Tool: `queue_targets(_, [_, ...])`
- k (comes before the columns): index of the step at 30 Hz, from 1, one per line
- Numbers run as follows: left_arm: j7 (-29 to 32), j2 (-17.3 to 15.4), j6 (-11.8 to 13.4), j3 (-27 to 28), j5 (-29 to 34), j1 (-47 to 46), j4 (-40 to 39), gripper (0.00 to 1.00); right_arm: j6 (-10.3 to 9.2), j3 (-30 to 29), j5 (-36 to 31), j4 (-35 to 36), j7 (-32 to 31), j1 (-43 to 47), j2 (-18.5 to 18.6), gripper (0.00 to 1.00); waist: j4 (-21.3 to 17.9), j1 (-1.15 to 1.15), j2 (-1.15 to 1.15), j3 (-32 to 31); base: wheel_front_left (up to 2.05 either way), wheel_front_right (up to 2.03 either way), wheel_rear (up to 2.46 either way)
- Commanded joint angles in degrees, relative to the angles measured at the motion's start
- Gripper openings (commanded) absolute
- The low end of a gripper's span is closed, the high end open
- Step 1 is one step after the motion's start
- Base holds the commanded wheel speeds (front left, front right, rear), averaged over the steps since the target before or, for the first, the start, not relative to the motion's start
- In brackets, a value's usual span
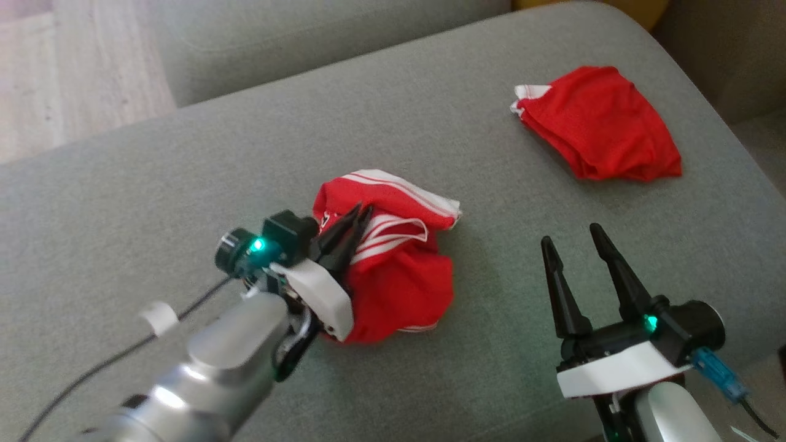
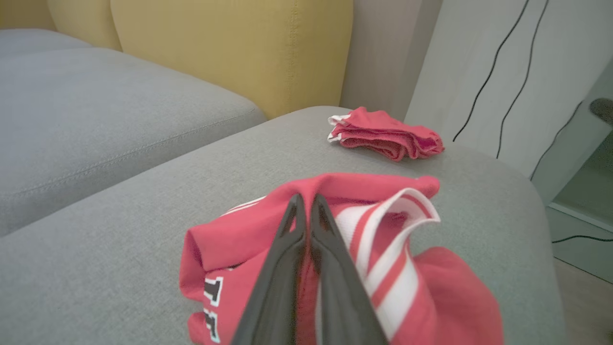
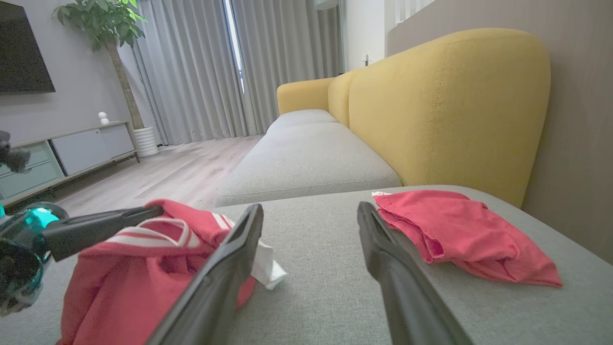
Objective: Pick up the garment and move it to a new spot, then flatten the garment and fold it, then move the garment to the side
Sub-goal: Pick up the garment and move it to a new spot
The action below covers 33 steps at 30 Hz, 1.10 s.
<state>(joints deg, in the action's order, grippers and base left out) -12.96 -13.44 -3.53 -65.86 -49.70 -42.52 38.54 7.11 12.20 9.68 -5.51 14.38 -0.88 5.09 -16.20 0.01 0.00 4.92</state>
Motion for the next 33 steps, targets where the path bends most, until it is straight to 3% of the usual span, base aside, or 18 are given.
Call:
queue_targets(1, [-1.45,0.84,0.49,2.7,0.94,-2.02,0.33,1.0,0.37,1.36,0.43,1.3,0.62,-2.39,-0.4,1.0,-0.6,-0.01,0.0,0.87,0.0,0.0,0.0])
queue_targets(5, [-1.99,2.86,2.88,8.71,5.89,0.05,-2.22,1.0,0.37,0.87,0.55,0.22,0.62,-1.49,-0.52,1.0,1.94,-0.01,0.0,-1.09,0.0,0.0,0.0])
queue_targets(17, [-2.03,1.51,8.52,29.59,23.56,24.8,-23.51,1.0,0.37,-1.33,2.71,-2.34,0.62,4.32,-0.63,1.0,15.72,-0.01,0.0,-9.11,0.0,0.0,0.0])
queue_targets(27, [-2.03,1.94,10.99,43.57,31.11,44.53,-37.78,1.0,0.37,-4.87,2.57,-2.28,0.62,7.82,-1.69,1.0,22.29,-0.01,0.0,-12.61,0.0,0.0,0.0])
queue_targets(33, [-2.04,2.99,9.99,47.04,36.35,52.3,-40.82,1.0,0.37,-5.6,2.05,-2.51,0.62,10.57,-1.97,1.0,24.13,-0.01,0.0,-13.42,0.0,0.0,0.0])
